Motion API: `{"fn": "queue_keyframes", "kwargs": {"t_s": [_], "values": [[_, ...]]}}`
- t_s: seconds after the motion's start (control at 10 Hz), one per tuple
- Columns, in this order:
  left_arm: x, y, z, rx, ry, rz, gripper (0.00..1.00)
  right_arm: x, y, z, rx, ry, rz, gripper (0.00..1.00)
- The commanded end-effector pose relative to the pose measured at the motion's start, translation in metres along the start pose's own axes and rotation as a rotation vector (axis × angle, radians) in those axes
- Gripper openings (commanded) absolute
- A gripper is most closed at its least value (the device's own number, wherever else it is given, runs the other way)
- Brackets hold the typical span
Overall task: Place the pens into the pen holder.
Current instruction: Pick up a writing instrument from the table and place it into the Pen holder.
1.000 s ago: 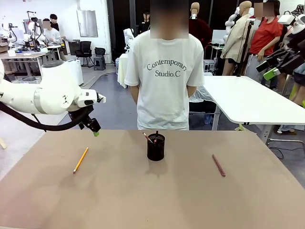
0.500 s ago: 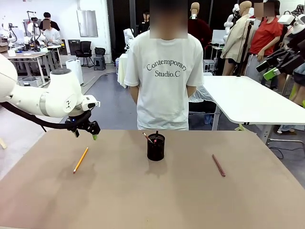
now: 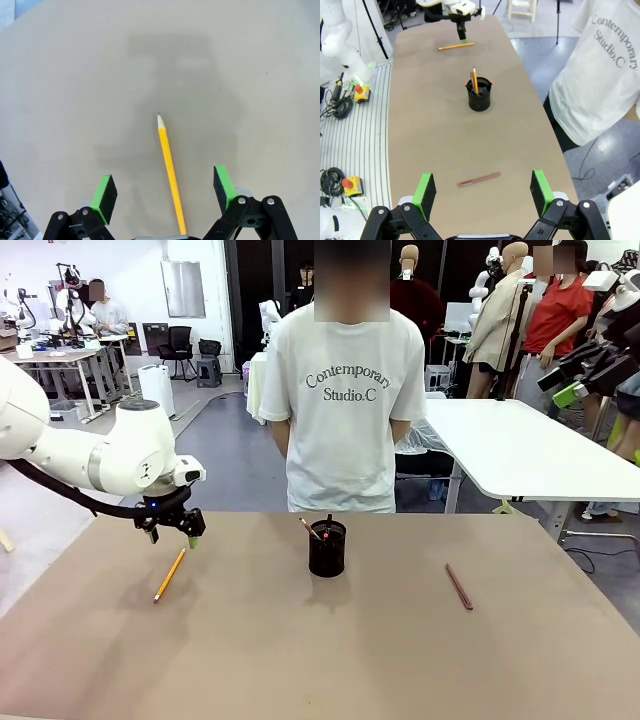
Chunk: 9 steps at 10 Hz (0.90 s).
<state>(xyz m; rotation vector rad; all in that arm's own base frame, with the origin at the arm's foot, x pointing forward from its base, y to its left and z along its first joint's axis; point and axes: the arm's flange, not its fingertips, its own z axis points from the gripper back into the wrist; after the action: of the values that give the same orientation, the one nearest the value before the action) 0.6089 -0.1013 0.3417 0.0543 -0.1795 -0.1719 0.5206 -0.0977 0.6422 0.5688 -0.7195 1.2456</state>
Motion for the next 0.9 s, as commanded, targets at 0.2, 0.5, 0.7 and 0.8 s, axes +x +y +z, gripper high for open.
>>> {"fn": "queue_keyframes", "kwargs": {"t_s": [0.2, 0.5, 0.7, 0.8], "values": [[-0.008, 0.005, -0.015, 0.056, -0.009, -0.092, 1.0, 0.001, 0.002, 0.0, 0.001, -0.005, 0.004, 1.0], [-0.005, 0.001, -0.014, 0.034, 0.016, -0.077, 1.0, 0.001, 0.002, 0.0, 0.001, -0.005, 0.004, 1.0], [-0.005, 0.001, -0.014, 0.034, 0.016, -0.077, 1.0, 0.001, 0.002, 0.0, 0.001, -0.005, 0.004, 1.0], [-0.006, 0.001, -0.016, 0.038, 0.012, -0.085, 1.0, 0.001, 0.002, 0.0, 0.001, -0.005, 0.004, 1.0]]}}
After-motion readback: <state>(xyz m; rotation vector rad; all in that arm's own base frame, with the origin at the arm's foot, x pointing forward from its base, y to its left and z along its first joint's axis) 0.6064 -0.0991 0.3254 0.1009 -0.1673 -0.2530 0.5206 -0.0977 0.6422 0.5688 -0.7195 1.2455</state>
